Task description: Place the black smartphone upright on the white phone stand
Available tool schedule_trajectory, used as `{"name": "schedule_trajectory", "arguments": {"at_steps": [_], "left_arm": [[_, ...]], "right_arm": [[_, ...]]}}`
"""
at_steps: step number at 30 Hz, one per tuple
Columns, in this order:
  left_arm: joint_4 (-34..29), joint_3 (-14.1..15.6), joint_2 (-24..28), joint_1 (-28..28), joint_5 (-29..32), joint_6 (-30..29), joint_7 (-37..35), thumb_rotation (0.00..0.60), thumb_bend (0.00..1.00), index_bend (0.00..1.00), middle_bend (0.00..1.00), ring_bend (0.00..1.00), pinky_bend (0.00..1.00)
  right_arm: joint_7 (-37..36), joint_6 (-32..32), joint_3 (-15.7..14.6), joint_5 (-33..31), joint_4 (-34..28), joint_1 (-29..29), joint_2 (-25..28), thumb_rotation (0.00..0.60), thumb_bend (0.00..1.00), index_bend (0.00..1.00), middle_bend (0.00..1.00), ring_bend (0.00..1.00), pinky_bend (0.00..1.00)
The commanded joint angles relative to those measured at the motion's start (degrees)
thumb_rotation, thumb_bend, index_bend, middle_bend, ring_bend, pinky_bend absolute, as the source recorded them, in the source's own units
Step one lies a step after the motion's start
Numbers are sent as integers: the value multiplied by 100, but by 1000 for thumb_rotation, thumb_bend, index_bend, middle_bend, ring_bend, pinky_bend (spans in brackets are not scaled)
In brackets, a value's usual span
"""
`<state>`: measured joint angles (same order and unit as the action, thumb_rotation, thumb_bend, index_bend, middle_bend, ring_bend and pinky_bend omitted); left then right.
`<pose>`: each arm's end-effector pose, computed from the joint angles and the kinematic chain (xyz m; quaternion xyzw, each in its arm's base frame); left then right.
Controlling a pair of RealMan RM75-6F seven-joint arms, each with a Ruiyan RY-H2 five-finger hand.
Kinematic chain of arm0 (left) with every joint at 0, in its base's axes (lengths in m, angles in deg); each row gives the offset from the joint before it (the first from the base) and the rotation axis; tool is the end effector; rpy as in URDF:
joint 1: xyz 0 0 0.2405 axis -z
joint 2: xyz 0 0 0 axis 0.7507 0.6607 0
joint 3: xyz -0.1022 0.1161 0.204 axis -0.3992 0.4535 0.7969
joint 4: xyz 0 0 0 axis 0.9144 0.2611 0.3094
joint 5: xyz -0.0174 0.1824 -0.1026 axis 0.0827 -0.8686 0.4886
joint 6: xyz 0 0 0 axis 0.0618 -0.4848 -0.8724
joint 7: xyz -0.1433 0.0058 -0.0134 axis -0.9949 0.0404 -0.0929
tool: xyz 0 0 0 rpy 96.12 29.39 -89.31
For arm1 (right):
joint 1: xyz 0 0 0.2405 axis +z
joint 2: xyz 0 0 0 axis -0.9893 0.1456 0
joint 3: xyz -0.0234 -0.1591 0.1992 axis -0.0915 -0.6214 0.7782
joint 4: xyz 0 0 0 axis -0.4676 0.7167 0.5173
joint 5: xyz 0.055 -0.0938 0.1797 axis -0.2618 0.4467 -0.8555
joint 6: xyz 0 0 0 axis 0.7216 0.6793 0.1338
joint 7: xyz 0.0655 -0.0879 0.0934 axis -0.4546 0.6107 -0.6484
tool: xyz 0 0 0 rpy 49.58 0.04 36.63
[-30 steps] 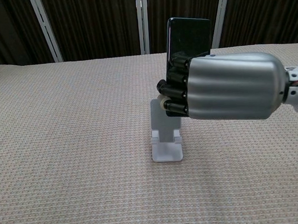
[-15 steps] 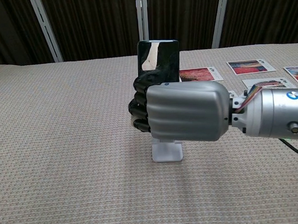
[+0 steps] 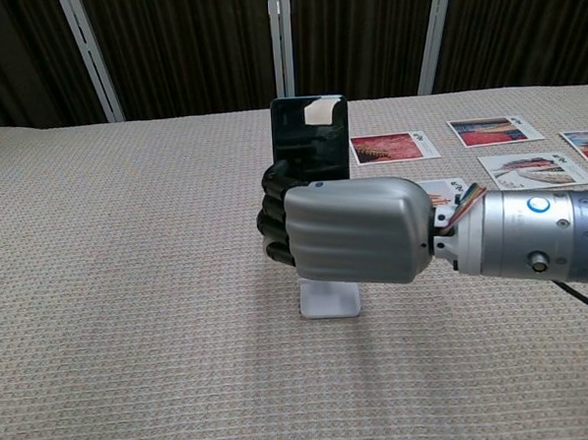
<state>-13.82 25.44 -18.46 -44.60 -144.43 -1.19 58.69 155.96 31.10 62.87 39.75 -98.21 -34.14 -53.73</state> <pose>-0.3161 0.1812 0.1987 -0.5307 -0.4418 -0.3537 0.6309 -0.0831 -0.2929 -0.0626 0.7511 0.4907 0.2133 0.3868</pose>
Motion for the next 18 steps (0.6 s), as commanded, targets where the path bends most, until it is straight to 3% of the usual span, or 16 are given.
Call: {"name": "schedule_trajectory", "arguments": {"at_steps": [1,14,18], "left_arm": [[3,-2,-14,2,19,3,25,600,0,0,0,0,0],[-20,-9,-43,22,48,26,108,600,0,0,0,0,0],[-19,-4,-49,28,40,35,118,600,0,0,0,0,0]], "right_arm": [[17,26,-71,-13,92,-31,-23,600,318,498,431,325,340],[-5,163,-253,-84,238,-116,-76,600,315,502,427,295,341],[-26,213,-310,-70,294,-121,-90,600,304,478,384,259,325]]}}
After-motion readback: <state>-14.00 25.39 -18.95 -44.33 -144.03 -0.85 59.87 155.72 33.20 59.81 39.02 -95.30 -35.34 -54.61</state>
